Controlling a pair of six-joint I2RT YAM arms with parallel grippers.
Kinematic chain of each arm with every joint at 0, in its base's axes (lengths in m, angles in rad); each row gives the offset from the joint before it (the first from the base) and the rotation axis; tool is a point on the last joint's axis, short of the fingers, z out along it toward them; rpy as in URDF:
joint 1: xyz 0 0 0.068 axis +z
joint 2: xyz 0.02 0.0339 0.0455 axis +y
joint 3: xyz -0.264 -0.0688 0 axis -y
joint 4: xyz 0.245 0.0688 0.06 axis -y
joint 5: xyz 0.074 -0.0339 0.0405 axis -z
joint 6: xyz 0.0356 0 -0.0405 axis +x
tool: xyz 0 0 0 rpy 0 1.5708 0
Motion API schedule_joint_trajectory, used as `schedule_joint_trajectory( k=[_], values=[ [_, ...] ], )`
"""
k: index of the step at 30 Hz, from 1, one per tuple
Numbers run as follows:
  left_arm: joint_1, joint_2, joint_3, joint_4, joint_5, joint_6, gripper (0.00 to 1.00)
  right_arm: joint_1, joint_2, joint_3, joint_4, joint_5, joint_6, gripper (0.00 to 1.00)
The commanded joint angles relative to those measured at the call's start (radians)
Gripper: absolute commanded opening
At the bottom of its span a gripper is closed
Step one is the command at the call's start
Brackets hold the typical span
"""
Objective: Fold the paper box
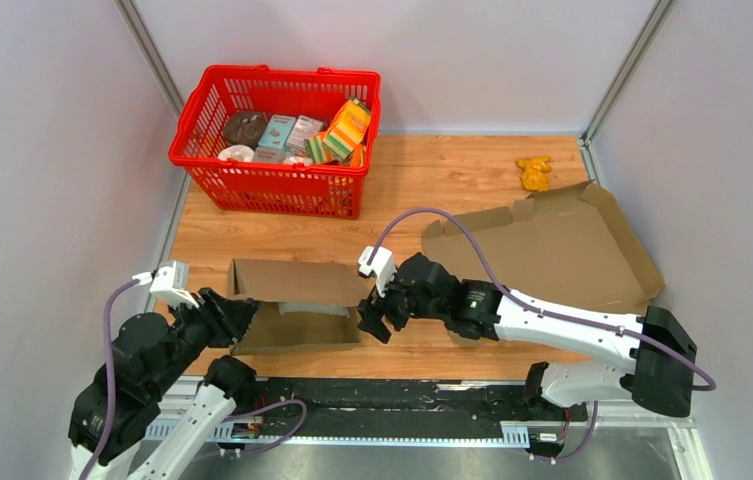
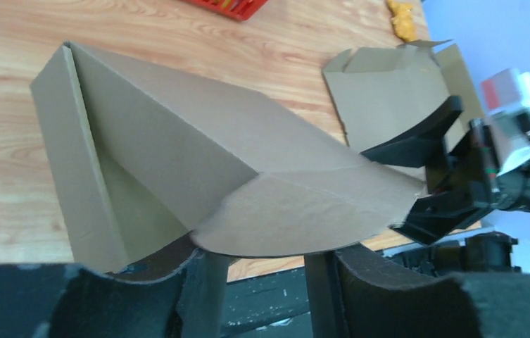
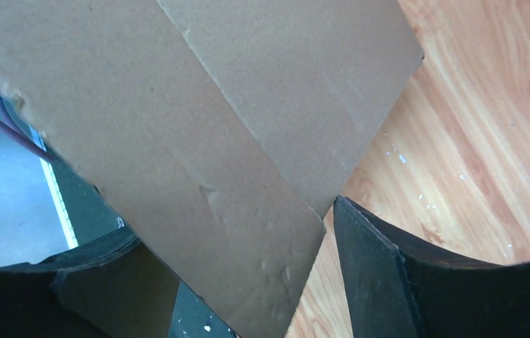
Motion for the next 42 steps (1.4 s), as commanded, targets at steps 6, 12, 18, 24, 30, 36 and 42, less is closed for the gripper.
schedule_joint_trajectory(
  k=[6,12,18,24,30,36,42],
  values=[
    [-0.002,0.003,0.057,-0.266,-0.102,-0.070,0.52,0.022,0.082,0.202,0.039,0.193,-0.023,0.75],
    [-0.002,0.084,0.049,-0.314,-0.052,-0.071,0.47,0.030,0.105,0.244,-0.022,0.399,-0.077,0.64],
    [-0.002,-0.084,0.129,-0.132,0.042,0.025,0.47,0.027,0.053,0.195,-0.016,0.181,-0.062,0.73],
    [-0.002,-0.109,0.199,-0.030,0.042,0.092,0.46,0.028,-0.002,0.164,-0.053,0.029,0.061,0.75],
    [-0.002,0.176,0.096,0.005,0.074,0.089,0.28,0.015,-0.071,0.199,-0.136,0.125,0.218,0.85],
    [0.000,0.328,-0.202,0.232,0.157,0.022,0.21,-0.103,0.038,0.219,-0.099,-0.020,0.337,0.84],
    [-0.002,0.406,-0.337,0.312,0.145,-0.024,0.21,-0.211,0.226,0.290,-0.099,-0.250,0.452,0.72]
  ],
)
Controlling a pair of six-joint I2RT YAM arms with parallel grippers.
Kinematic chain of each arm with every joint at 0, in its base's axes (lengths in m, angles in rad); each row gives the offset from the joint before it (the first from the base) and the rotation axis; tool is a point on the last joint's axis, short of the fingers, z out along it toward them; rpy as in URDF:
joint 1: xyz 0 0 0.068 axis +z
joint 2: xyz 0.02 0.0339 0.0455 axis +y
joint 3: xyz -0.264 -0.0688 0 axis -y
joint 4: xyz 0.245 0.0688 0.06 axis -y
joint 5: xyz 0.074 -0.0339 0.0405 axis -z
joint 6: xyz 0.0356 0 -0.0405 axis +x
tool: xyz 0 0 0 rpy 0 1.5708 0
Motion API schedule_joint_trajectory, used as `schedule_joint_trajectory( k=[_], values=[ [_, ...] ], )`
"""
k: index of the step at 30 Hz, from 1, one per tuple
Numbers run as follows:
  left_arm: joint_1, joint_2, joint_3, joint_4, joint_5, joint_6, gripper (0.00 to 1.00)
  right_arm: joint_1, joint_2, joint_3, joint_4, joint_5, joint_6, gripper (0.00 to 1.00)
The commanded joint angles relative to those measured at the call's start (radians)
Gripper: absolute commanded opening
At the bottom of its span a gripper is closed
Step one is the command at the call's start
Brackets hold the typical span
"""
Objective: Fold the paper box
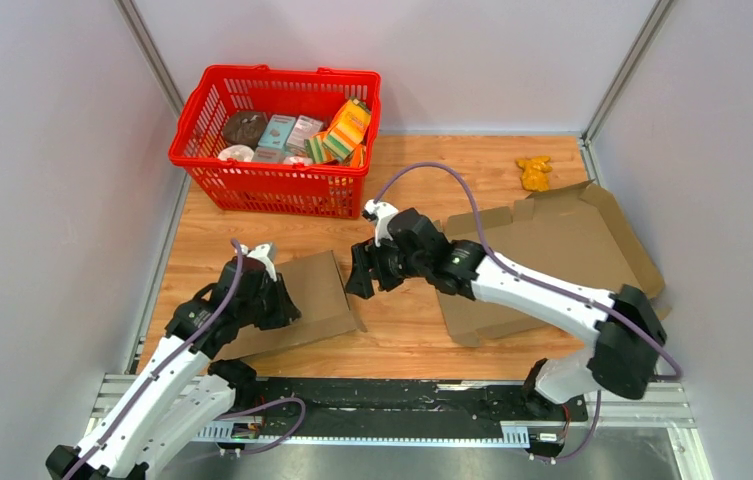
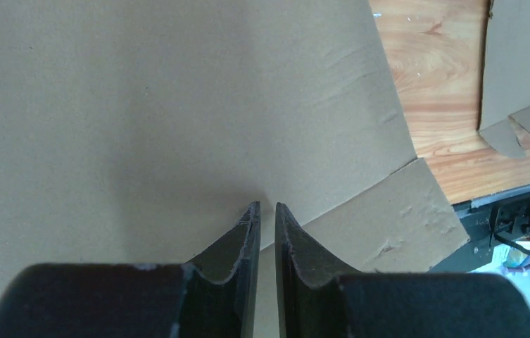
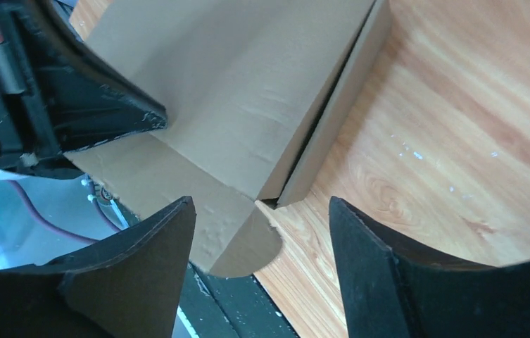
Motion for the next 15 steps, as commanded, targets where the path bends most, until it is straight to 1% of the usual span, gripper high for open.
schedule_joint_trajectory(
  k=[1,2,6,7,8,11,13,14,15],
  values=[
    [0.000,0.003,-0.026,0.137,0.008,-0.042,0.21,-0.057,0.129,0.055,0.026,-0.225,0.130,0.72],
    [-0.002,0.006,-0.038,0.144,0.004,-0.045,0.21,-0.062,0.152,0.046,0.066,-0.277,0.167,0.72],
    [0.000,0.002,-0.037,0.143,-0.039,-0.044,0.22,-0.094,0.254,0.044,0.189,-0.384,0.267,0.70],
    [0.000,-0.003,-0.035,0.138,-0.045,-0.042,0.22,-0.094,0.272,0.048,0.206,-0.394,0.284,0.68],
    [0.000,-0.012,-0.029,0.135,-0.053,-0.041,0.22,-0.093,0.299,0.053,0.232,-0.410,0.295,0.63],
    [0.000,-0.023,0.005,0.095,-0.077,-0.020,0.23,-0.091,0.338,0.041,0.319,-0.457,0.362,0.59],
    [0.000,-0.025,0.028,0.053,-0.125,0.000,0.28,-0.090,0.344,0.035,0.326,-0.445,0.371,0.59],
    [0.001,-0.023,0.063,0.030,-0.183,0.022,0.31,-0.091,0.346,0.036,0.313,-0.421,0.361,0.60],
    [0.006,-0.018,0.086,0.002,-0.223,0.033,0.44,-0.090,0.350,0.041,0.301,-0.407,0.350,0.61]
  ],
)
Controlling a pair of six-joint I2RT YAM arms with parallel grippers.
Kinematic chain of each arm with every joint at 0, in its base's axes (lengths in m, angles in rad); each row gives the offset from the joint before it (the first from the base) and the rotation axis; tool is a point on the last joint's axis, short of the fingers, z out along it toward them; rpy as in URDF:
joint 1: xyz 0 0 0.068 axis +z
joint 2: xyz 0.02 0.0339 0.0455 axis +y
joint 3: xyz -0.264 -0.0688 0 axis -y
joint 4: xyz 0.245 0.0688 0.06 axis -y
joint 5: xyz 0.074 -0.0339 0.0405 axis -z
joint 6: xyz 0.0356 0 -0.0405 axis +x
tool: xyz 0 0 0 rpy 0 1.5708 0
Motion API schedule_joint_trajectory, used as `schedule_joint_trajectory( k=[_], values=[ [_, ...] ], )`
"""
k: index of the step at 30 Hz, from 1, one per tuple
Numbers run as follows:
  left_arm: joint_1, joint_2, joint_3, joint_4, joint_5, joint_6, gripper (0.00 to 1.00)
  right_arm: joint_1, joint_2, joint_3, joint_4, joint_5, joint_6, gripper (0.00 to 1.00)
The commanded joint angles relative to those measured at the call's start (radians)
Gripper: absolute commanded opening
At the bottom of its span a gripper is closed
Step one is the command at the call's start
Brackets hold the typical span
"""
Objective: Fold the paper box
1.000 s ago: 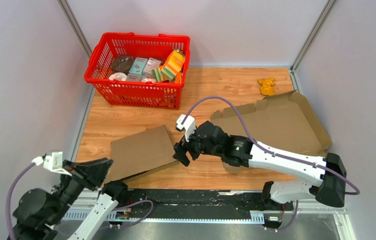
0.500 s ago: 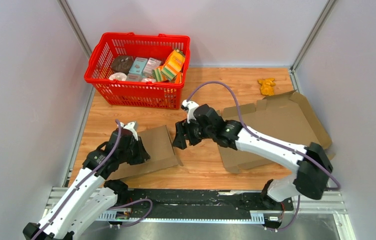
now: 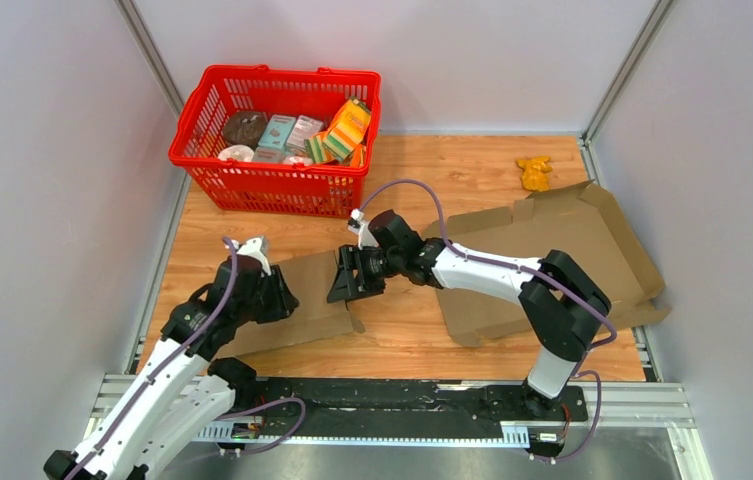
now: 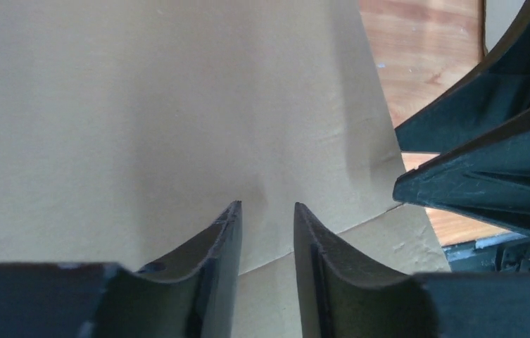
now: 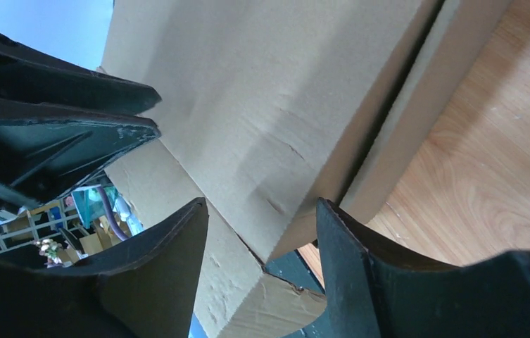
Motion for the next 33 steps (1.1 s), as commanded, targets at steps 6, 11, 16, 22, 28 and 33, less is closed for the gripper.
schedule_joint_trajectory(
  k=[6,11,16,22,28,33],
  values=[
    [0.172,0.077,0.283,-0.305,-0.370,-0.047,0.79,0.003,0.011,0.054,-0.013,0.049,-0.061,0.66],
    [0.420,0.075,0.286,-0.315,-0.396,-0.129,0.80,0.002,-0.004,0.045,0.015,0.032,-0.078,0.69],
    [0.608,0.054,0.179,-0.180,-0.393,-0.184,0.80,0.000,-0.009,0.027,0.044,0.013,-0.086,0.70],
    [0.835,0.209,0.016,0.008,-0.186,-0.233,0.76,-0.013,-0.006,0.002,0.082,-0.009,-0.078,0.70],
    [0.859,0.393,-0.035,0.186,0.122,-0.184,0.61,-0.029,-0.010,-0.013,0.104,-0.014,-0.069,0.70],
    [0.780,0.357,-0.136,0.366,0.242,-0.271,0.57,-0.081,-0.041,-0.096,0.177,-0.017,-0.005,0.71]
  ],
)
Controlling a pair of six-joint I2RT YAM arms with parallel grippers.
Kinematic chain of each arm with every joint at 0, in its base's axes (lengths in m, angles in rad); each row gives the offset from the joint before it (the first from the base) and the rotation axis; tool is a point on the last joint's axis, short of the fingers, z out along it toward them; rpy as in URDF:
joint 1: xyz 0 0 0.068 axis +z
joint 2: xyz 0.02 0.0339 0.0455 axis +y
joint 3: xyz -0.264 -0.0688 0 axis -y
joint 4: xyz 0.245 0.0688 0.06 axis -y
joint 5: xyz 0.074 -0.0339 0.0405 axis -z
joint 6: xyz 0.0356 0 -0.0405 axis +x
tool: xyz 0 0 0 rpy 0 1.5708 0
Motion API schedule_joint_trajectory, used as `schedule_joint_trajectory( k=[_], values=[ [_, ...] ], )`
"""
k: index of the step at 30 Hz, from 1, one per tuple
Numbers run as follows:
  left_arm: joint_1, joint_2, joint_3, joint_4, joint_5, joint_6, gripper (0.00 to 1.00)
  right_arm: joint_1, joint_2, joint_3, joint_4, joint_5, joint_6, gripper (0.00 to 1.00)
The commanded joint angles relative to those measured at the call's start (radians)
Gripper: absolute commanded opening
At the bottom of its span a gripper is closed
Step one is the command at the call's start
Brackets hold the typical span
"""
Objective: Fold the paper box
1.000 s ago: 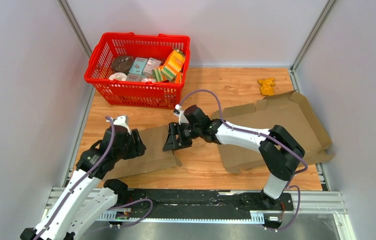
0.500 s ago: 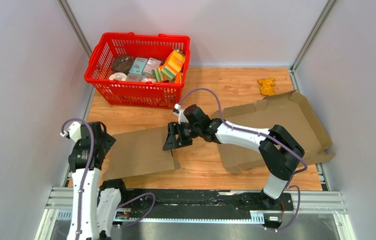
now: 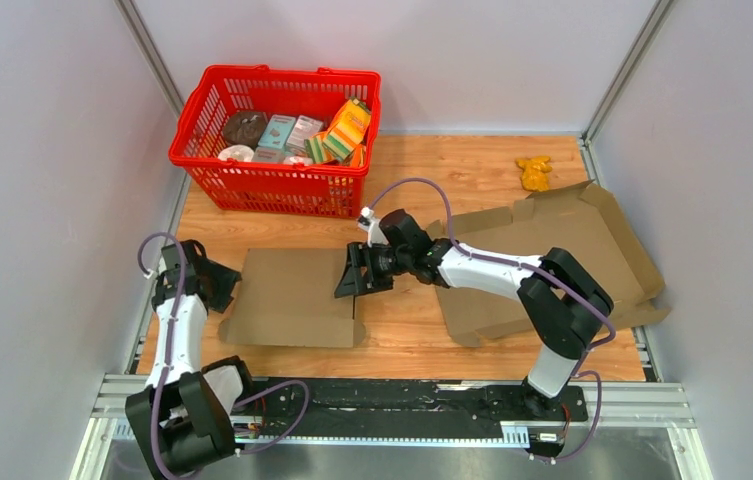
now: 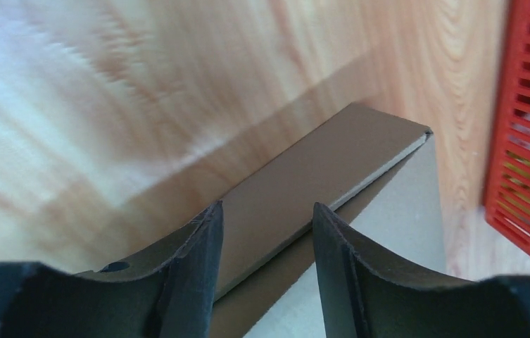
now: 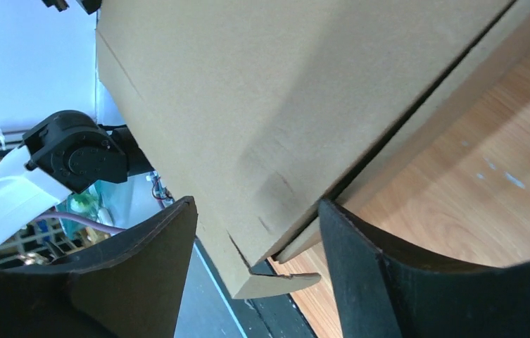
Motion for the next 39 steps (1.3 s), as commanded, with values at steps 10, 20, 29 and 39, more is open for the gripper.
schedule_joint_trajectory(
  k=[10,20,29,39],
  values=[
    [-0.371,0.138,-0.035,0.338,0.212,-0.194,0.55,-0.197,-0.122,-0.125,0.000,0.046,-0.019,0.72],
    [-0.403,-0.181,0.005,0.061,-0.013,0.094,0.53,-0.232,-0.262,-0.070,-0.321,0.231,-0.237,0.75],
    [-0.490,-0.081,0.018,0.318,0.455,0.124,0.41,-0.232,-0.320,-0.096,-0.199,0.132,-0.171,0.58],
    [-0.567,-0.043,-0.109,0.322,0.332,0.140,0.39,-0.238,-0.250,-0.234,-0.016,-0.002,-0.100,0.28]
  ],
)
